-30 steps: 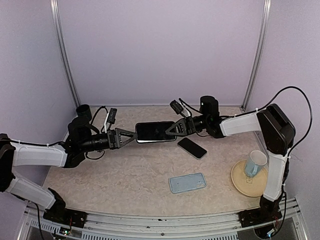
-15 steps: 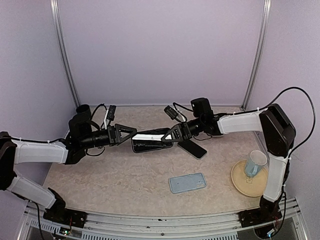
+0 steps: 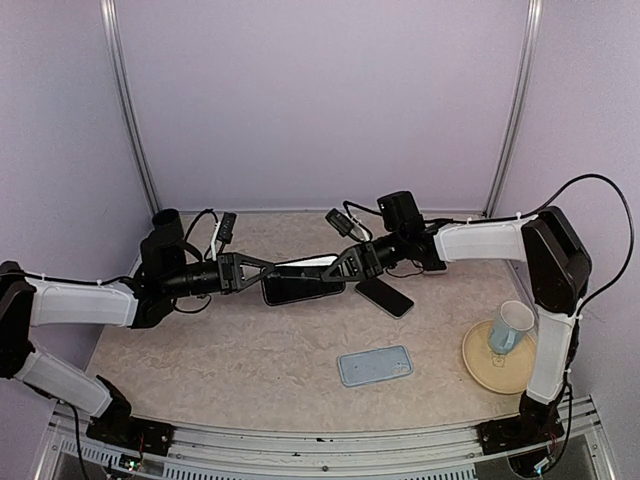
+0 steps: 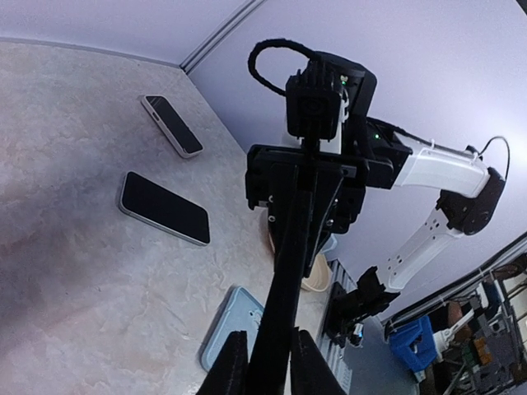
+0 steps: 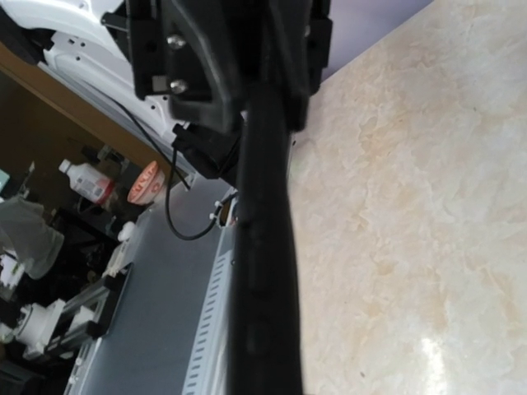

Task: Put the phone into the phone case
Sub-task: Press the phone with the phone case.

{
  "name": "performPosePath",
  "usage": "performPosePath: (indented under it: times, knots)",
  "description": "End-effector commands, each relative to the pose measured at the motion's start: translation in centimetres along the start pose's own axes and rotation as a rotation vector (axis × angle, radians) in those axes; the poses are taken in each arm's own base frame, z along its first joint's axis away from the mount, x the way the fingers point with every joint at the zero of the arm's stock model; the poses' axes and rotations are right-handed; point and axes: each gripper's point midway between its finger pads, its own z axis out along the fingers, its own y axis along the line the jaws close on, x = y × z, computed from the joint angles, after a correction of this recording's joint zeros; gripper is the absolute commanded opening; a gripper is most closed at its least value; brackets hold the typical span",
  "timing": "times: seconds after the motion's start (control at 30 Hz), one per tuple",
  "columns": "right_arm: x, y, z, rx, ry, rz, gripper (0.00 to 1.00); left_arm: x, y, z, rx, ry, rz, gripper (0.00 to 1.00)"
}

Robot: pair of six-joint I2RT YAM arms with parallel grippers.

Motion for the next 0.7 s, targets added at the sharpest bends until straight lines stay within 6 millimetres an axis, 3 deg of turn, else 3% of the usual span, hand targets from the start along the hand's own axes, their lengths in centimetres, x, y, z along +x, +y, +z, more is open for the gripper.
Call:
performPosePath:
  times: [0.0, 0.07, 0.43, 0.47, 0.6, 0.67]
  knots:
    - [-1.7, 1.2, 0.1, 0.02, 0.001, -0.088, 0.0, -0.3, -2.3, 0.6, 0.078, 0.026, 0.054, 0.1]
    - [-1.7, 0.8, 0.1, 0.039, 0.008, -0.099, 0.0, -0.3, -2.3, 0.6, 0.076, 0.023, 0.052, 0.0]
    - [0.5, -3.1, -0.4, 0.254, 0.081, -0.248, 0.0, -0.8, -1.8, -0.1, 0.13, 0.0, -0.076, 0.0]
    - [0.6, -3.1, -0.4, 0.259, 0.082, -0.256, 0.0, -0.8, -1.9, -0.1, 0.138, 0.0, -0.079, 0.03]
    - [0.0, -2.0, -0.2, 0.231, 0.066, -0.278, 0.0, -0.1, -2.4, 0.5, 0.159, 0.021, -0.058, 0.43]
    - [-0.6, -1.3, -0.2, 0.213, 0.047, -0.293, 0.0, 0.4, -3.0, 0.9, 0.175, 0.042, -0.038, 0.51]
